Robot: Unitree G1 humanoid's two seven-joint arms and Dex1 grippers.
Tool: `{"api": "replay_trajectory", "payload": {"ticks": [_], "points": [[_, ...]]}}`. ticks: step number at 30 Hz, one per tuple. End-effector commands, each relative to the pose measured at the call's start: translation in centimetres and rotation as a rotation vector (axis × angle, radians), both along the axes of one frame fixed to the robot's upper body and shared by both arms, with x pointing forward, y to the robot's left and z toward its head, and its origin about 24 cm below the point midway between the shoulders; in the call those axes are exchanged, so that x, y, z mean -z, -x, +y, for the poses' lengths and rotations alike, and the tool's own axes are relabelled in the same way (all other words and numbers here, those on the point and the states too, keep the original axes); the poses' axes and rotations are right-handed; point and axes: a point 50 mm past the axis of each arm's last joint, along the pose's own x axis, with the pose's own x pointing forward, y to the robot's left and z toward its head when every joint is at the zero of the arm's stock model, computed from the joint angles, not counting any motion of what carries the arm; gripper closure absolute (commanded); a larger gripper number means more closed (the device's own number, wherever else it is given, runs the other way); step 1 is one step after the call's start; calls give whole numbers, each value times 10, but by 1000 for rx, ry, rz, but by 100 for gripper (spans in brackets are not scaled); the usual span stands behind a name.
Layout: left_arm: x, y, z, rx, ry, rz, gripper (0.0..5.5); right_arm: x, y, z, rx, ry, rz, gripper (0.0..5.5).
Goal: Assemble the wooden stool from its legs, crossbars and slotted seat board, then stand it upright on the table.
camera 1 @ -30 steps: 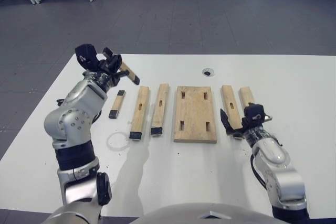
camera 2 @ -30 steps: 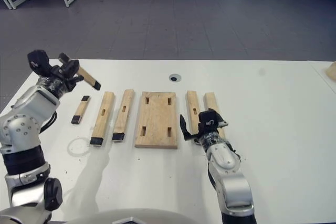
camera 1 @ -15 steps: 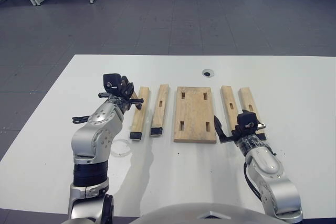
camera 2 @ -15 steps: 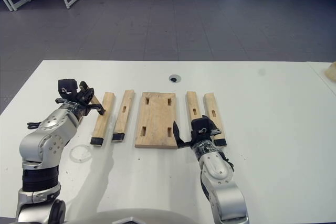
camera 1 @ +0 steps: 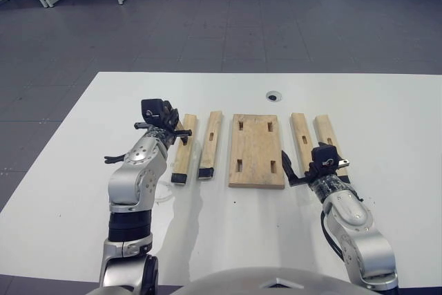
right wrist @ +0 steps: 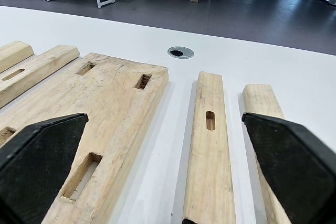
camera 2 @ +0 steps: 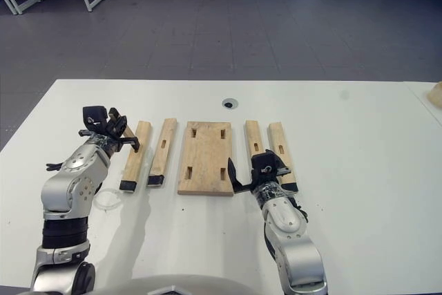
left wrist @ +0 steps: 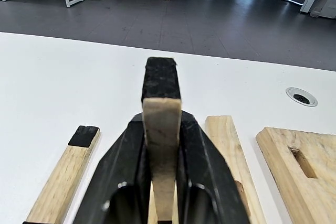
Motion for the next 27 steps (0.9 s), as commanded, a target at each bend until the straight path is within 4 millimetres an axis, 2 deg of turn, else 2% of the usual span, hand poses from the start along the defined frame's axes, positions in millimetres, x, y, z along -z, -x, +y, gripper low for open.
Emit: {"api": "replay_trajectory", "payload": {"ticks": [1, 6, 9, 14, 17, 20, 27], "points": [[16, 9, 9, -20, -17, 71, 508, -1, 1, -1, 7, 2, 4, 0], [20, 14, 14, -39, -23, 82, 508, -1, 0, -1, 15, 0, 4, 0], [29, 18, 12, -42, -15, 94, 508, -1, -1, 0, 16, 0, 0, 0], [90, 55, 8, -43, 16, 305, 508, -2, -1, 0, 7, 10, -3, 0], [107, 68, 3, -4, 23, 390, 508, -3, 0, -1, 6, 11, -2, 0], [99, 64, 1, 31, 7, 381, 508, -3, 0, -1, 3, 12, 1, 0], [54, 48, -9, 22, 4, 232, 508, -2, -1, 1, 4, 10, 1, 0]]}}
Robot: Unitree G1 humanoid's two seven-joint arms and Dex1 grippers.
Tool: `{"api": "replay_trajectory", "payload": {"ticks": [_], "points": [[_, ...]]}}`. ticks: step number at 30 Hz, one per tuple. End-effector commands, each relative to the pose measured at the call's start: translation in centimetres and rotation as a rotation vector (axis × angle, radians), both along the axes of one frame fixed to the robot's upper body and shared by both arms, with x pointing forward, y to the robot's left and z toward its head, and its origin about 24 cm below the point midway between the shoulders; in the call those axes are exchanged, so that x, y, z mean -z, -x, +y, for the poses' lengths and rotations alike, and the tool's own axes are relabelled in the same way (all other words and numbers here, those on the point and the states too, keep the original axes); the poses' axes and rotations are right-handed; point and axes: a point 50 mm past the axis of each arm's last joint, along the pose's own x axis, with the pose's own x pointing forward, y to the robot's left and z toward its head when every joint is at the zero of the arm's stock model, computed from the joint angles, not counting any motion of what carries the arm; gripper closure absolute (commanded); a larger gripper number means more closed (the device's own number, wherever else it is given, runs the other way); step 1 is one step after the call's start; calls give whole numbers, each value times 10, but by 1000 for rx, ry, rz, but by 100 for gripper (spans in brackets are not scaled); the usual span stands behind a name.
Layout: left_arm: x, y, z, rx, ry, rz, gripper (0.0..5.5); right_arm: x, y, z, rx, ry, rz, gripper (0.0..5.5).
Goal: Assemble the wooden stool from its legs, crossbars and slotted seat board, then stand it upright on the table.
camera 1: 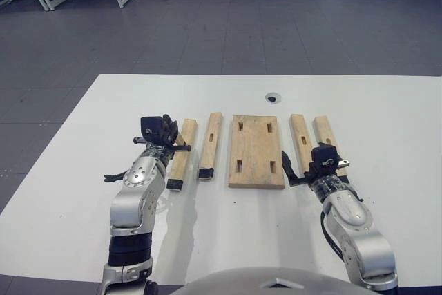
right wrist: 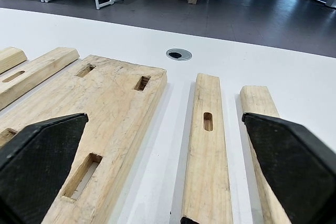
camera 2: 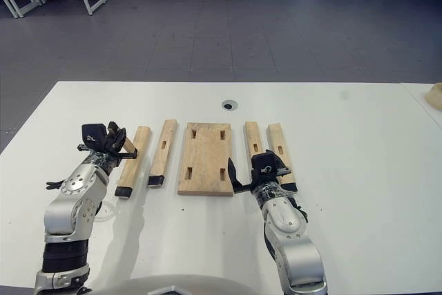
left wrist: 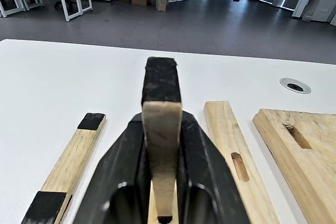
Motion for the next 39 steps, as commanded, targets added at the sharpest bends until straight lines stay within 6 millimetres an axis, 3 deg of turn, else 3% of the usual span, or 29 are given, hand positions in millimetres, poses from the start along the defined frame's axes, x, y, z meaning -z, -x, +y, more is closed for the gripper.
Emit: {"api": "replay_trajectory", "payload": {"ticks": [1, 8, 19, 20, 31, 36, 39], "points": [[28, 15, -9, -14, 36, 219, 508, -2, -2, 1, 1, 8, -2, 0], [11, 8, -10, -103, 38, 125, 508, -2, -5, 1, 2, 16, -11, 0], [13, 13, -18, -128, 30, 126, 508, -4, -5, 1, -15, 24, -30, 0], [13, 13, -18, -131, 34, 125, 471, -4, -5, 1, -15, 24, -31, 0], [8, 10, -12, -158, 32, 123, 304, -5, -6, 2, -6, 19, -31, 0], [-4, 6, -13, -153, 13, 87, 223, -4, -5, 3, -13, 20, -30, 0], [-19, 2, -14, -144, -4, 43, 223, -4, -5, 4, -14, 18, -27, 0]]}}
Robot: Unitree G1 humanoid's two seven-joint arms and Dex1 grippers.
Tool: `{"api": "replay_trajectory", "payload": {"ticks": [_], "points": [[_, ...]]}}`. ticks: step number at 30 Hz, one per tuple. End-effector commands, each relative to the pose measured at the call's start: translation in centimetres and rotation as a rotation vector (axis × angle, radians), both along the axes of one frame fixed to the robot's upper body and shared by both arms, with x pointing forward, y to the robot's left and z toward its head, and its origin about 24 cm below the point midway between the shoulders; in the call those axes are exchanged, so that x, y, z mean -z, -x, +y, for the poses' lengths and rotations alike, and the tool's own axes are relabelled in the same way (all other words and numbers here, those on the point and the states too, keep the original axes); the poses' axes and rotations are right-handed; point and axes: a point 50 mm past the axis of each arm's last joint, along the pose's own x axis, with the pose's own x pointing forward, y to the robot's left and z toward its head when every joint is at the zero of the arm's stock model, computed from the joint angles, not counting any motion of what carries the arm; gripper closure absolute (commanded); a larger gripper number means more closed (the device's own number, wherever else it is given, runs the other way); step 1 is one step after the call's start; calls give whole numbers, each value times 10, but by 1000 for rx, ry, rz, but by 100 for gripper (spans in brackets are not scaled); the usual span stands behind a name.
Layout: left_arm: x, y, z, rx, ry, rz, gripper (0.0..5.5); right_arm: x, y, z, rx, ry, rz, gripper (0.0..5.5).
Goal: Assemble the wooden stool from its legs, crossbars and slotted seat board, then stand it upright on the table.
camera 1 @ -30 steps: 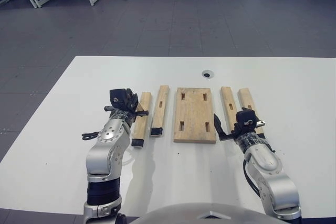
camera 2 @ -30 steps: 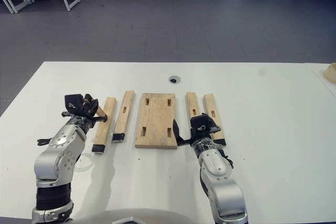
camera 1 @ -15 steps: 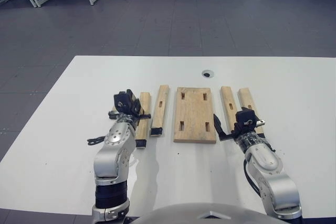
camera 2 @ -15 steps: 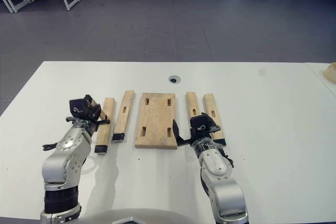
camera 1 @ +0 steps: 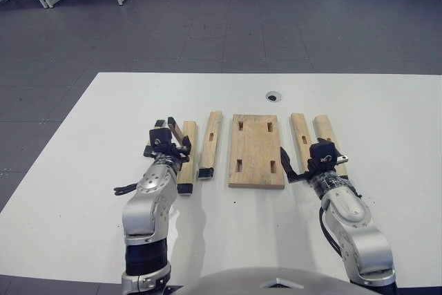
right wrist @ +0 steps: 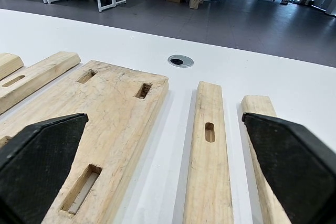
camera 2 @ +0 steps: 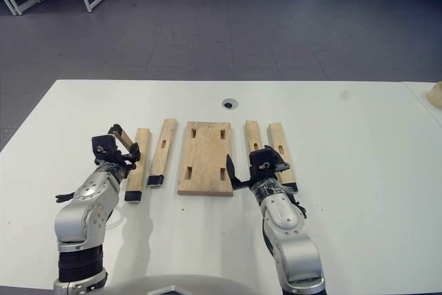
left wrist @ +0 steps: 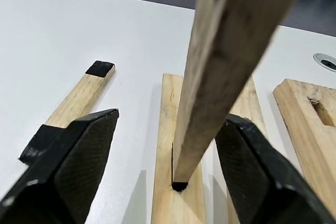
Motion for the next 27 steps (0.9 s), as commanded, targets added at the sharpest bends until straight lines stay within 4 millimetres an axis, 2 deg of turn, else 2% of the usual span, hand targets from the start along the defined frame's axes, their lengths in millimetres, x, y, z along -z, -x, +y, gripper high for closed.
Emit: {"api": "replay_trajectory", "payload": {"ticks": [1, 7, 11, 14, 18, 22, 26, 27], "points": [[-22, -7, 0, 1, -37, -61, 223, 1, 0, 1, 0, 4, 5, 0], [-54, -14, -1, 12, -94, -132, 223, 2, 1, 2, 1, 2, 10, 0], [-100, -26, 0, 24, -140, -258, 223, 4, 1, 1, 14, -2, 19, 0], [-117, -40, -2, 67, -77, -308, 223, 4, 0, 2, 20, -5, 21, 0], [-98, -58, 1, 109, -19, -241, 223, 4, -2, 3, 18, -7, 17, 0], [-78, -67, 4, 108, 3, -214, 223, 3, -5, 2, 12, -5, 10, 0], [-75, -66, 3, 115, 4, -229, 223, 3, -5, 1, 12, -2, 9, 0], [-83, -65, 2, 112, 2, -259, 223, 2, -5, 1, 12, -1, 8, 0]]}}
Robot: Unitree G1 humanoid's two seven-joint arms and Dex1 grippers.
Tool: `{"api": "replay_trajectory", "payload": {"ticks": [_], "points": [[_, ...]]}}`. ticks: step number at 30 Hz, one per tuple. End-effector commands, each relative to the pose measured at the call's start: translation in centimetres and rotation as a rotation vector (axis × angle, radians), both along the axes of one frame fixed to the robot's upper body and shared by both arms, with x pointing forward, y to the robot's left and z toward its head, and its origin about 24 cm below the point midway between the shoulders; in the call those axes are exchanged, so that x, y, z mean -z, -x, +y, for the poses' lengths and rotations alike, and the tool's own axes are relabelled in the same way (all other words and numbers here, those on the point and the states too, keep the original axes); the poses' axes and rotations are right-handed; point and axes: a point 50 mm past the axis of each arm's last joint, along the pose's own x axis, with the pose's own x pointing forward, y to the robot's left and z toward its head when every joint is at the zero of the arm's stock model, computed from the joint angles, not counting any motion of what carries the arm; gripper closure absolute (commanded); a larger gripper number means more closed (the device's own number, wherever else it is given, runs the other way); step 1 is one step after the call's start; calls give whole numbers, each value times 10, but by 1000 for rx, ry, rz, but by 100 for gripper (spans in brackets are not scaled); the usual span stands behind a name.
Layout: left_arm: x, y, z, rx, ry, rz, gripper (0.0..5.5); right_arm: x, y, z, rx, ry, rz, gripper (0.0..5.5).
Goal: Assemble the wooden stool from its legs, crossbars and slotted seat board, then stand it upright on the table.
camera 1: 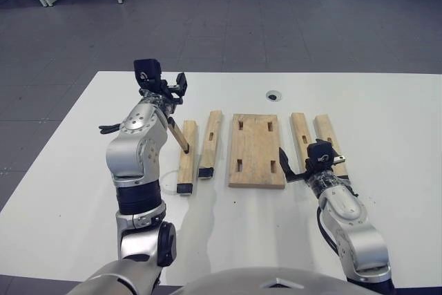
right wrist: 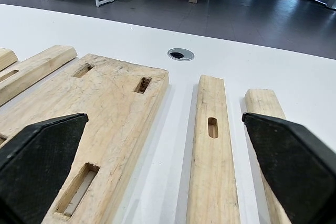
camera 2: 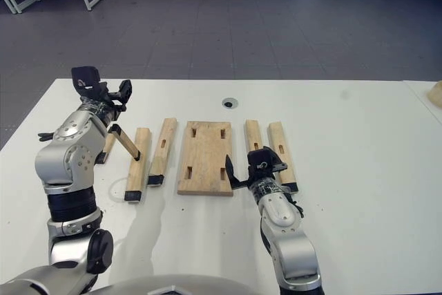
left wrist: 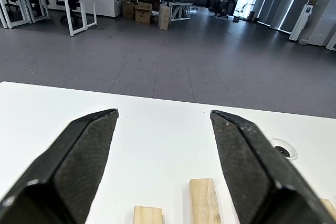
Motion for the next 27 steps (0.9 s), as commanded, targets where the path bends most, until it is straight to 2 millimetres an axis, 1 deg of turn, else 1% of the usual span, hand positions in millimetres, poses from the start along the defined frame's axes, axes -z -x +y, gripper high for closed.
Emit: {"api": "replay_trajectory", "payload": {"ticks": [1, 2, 4, 5, 6, 7, 8, 9, 12, 13, 14, 15, 16, 17, 19, 20, 21, 24, 26, 27], "points": [[-21, 2, -3, 7, 10, -91, 223, -3, -2, -1, -1, 4, -11, 0], [-39, 3, -4, 4, 14, -154, 223, -3, -1, -2, -1, 6, -12, 0], [-82, 5, -1, -9, 30, -289, 223, -3, -1, -2, 0, 7, -12, 0], [-92, 7, 1, -15, 38, -319, 223, -3, 0, -2, 1, 7, -11, 0], [-90, 6, 3, -23, 54, -300, 223, -3, 0, -2, 0, 7, -11, 0], [-73, 6, 5, -35, 70, -234, 223, -3, -1, -1, -1, 7, -11, 0], [-53, 6, 6, -37, 85, -158, 223, -3, -1, -1, -3, 6, -11, 0], [-26, 7, 6, -37, 96, -61, 223, -3, -2, 0, -3, 5, -11, 0], [42, 18, 0, -19, 106, 150, 223, -3, -3, 0, 0, 2, -13, 0], [57, 21, -1, -15, 103, 189, 223, -3, -4, 1, 2, 0, -14, 0], [67, 23, -1, -17, 100, 208, 223, -3, -4, 1, 4, -1, -14, 0], [71, 23, 1, -26, 95, 211, 223, -3, -4, 1, 4, -2, -14, 0], [70, 22, 3, -35, 93, 199, 223, -3, -5, 1, 6, -2, -14, 0], [68, 20, 5, -42, 88, 182, 223, -3, -5, 0, 9, -2, -14, 0], [55, 15, 7, -38, 71, 129, 223, -3, -5, -1, 16, -3, -14, 0], [47, 12, 8, -35, 62, 102, 223, -3, -5, -1, 17, -3, -13, 0], [35, 9, 9, -33, 45, 58, 223, -3, -4, -1, 16, -2, -13, 0], [-19, 6, 10, -32, 33, -126, 223, -3, -3, -3, 14, 1, -11, 0], [-56, 11, 7, -14, 28, -251, 223, -3, -2, -4, 17, 3, -9, 0], [-69, 16, 4, -2, 31, -292, 223, -3, -2, -5, 20, 4, -7, 0]]}}
